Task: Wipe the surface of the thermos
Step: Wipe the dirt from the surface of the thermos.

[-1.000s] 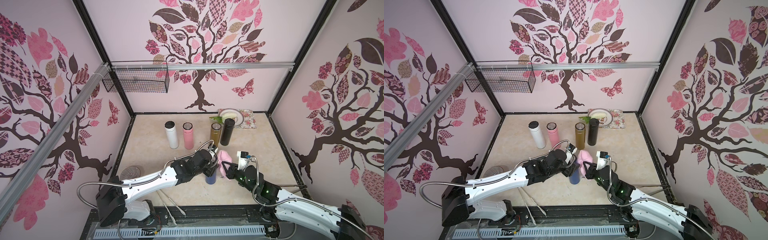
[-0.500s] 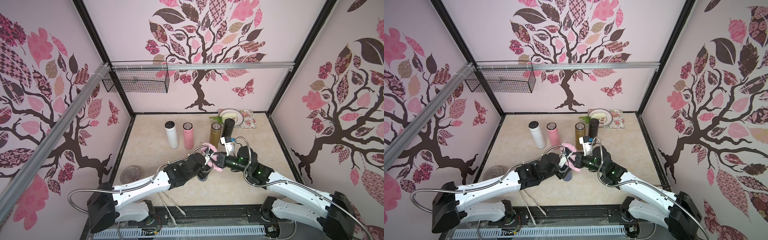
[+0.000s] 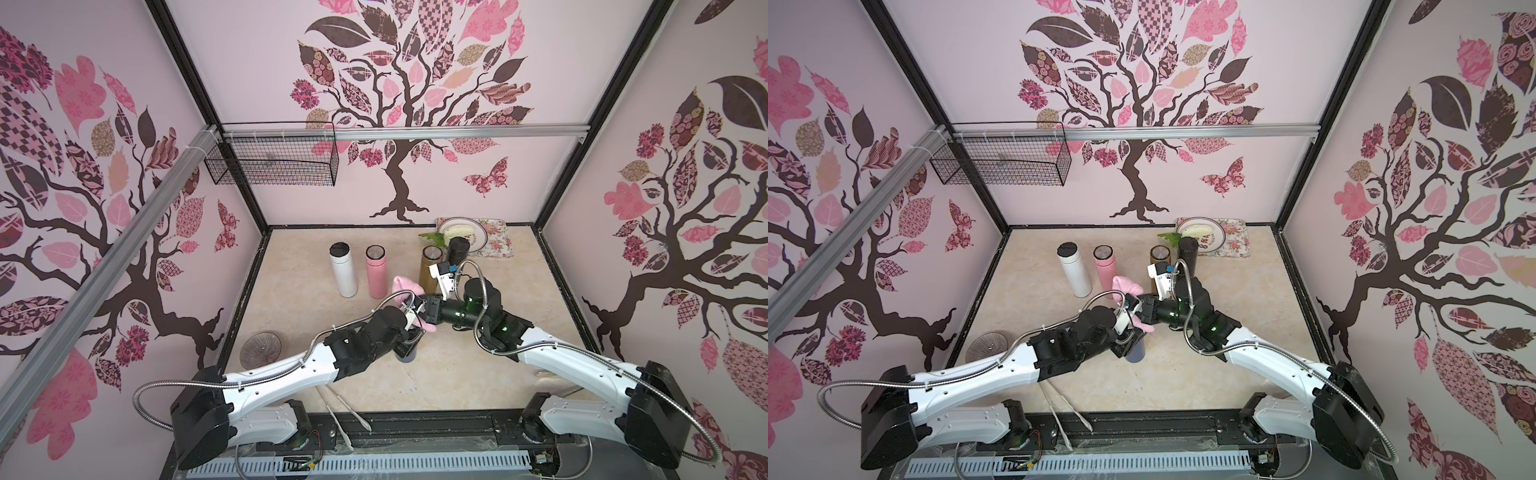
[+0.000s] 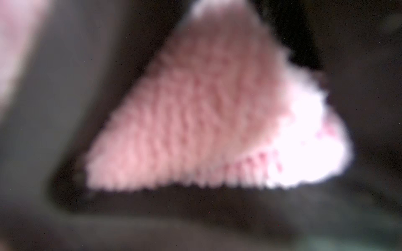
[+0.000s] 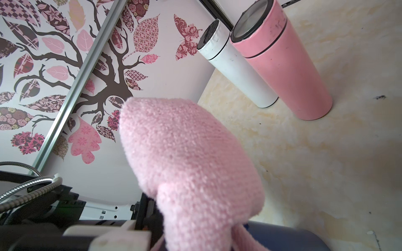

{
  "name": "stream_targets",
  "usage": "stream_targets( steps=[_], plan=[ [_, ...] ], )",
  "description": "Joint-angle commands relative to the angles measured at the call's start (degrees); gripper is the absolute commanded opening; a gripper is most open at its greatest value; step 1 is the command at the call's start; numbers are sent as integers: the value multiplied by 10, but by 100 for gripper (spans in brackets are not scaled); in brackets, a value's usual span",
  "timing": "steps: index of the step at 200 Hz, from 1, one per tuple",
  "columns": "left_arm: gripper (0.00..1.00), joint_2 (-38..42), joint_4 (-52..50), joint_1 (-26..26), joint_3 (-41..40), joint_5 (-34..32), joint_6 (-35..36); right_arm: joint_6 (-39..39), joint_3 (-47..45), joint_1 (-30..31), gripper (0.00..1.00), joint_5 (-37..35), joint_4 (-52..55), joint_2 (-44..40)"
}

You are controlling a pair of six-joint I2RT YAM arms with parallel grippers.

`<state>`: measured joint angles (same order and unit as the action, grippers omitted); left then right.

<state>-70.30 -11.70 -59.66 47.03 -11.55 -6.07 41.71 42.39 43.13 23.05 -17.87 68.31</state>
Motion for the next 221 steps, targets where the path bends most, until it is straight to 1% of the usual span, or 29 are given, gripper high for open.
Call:
stream_targets(
  steps=[1,26,57,89,107,116,131,140,155,178,190,199,212,221],
  plan=[
    [0,-26,46,-13,4,32,40,-58,-19,17,0,95,70,-31],
    [0,-24,49,-13,1,43,61,-89,-35,9,0,144,173,-92],
    [0,-27,47,-13,0,34,76,-97,-29,2,0,150,255,-166],
    [0,-30,54,-13,1,34,78,-76,-24,1,0,173,269,-192],
    [0,-35,60,-13,3,50,78,-66,-31,1,0,188,255,-201],
    [0,-37,60,-14,5,58,78,-59,-30,0,0,203,235,-198],
    [0,-38,63,-16,6,71,79,-52,-17,-1,0,201,218,-177],
    [0,-36,69,-19,2,72,79,-64,0,-1,0,186,227,-157],
    [0,-36,75,-22,-1,73,75,-71,20,-1,0,134,229,-131],
    [0,-33,79,-23,-3,79,66,-71,43,-1,0,18,235,-107],
    [0,-29,86,-23,-7,80,62,-69,43,-2,0,-65,244,-109],
    [0,-27,86,-23,-6,80,61,-70,36,-2,0,-112,246,-117],
    [0,-27,86,-23,-6,76,61,-71,23,-1,0,-156,247,-129],
    [0,-28,86,-23,-5,72,60,-72,17,-1,0,-163,250,-135]
  ],
)
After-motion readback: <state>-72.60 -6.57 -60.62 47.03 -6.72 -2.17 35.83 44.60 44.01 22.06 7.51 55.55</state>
